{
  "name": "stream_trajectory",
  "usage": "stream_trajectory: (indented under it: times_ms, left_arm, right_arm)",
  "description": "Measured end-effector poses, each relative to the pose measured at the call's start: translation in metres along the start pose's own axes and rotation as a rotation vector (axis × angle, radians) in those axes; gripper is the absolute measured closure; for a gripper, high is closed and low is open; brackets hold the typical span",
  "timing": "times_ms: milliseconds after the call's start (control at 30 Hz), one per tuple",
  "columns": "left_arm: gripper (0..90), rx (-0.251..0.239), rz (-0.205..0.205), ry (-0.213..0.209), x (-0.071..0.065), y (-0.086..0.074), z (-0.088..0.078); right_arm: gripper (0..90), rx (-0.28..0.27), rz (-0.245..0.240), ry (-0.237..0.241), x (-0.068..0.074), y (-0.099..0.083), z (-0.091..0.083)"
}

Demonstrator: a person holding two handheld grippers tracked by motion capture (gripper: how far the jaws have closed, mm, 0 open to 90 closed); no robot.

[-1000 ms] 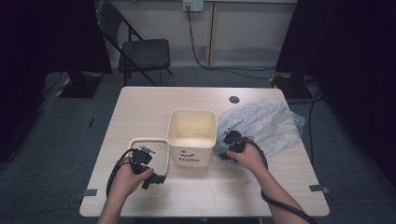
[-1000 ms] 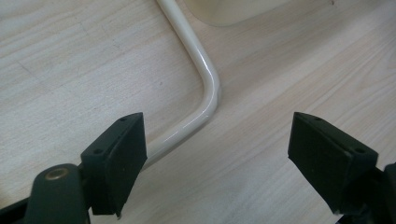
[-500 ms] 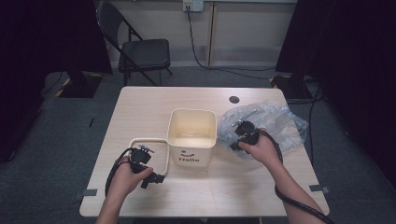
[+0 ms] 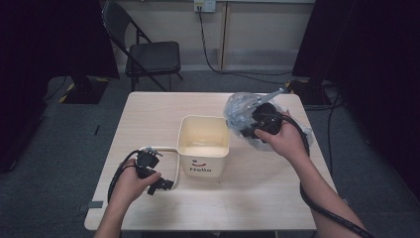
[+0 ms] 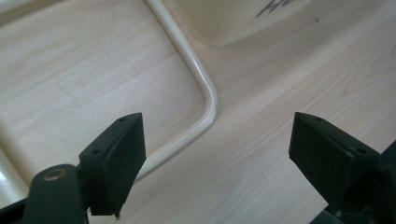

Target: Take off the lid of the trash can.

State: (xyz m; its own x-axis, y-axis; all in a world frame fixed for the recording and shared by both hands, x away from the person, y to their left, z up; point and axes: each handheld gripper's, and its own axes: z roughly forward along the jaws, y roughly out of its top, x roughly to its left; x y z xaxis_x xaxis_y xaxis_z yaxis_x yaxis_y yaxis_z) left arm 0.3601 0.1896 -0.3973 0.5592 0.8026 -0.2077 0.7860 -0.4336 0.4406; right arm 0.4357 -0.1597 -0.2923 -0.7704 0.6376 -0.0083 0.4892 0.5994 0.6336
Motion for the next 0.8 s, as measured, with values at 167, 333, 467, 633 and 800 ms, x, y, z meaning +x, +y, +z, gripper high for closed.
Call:
stream_trajectory:
  times_ms: [167, 333, 467, 633, 800]
  left_arm:
    - [17.8, -0.031, 0.012, 0.022, -0.003, 0.013, -0.021]
    - [17.6, -0.074, 0.031, 0.047, -0.01, 0.033, -0.041]
    - [17.3, -0.11, 0.05, 0.058, -0.019, 0.05, -0.054]
    - [18.2, -0.104, 0.066, 0.073, -0.03, 0.07, -0.057]
    - [19.8, -0.111, 0.039, 0.1, -0.032, 0.091, -0.051]
  right_arm:
    - [76.9, -0.002, -0.077, 0.032, 0.029, 0.023, 0.014]
    - [76.9, 0.001, -0.156, 0.08, 0.056, 0.037, 0.04]
    - [76.6, 0.06, -0.211, 0.11, 0.075, 0.039, 0.071]
    - [76.2, 0.086, -0.226, 0.132, 0.082, 0.036, 0.09]
    - [75.8, 0.084, -0.217, 0.168, 0.077, 0.034, 0.097]
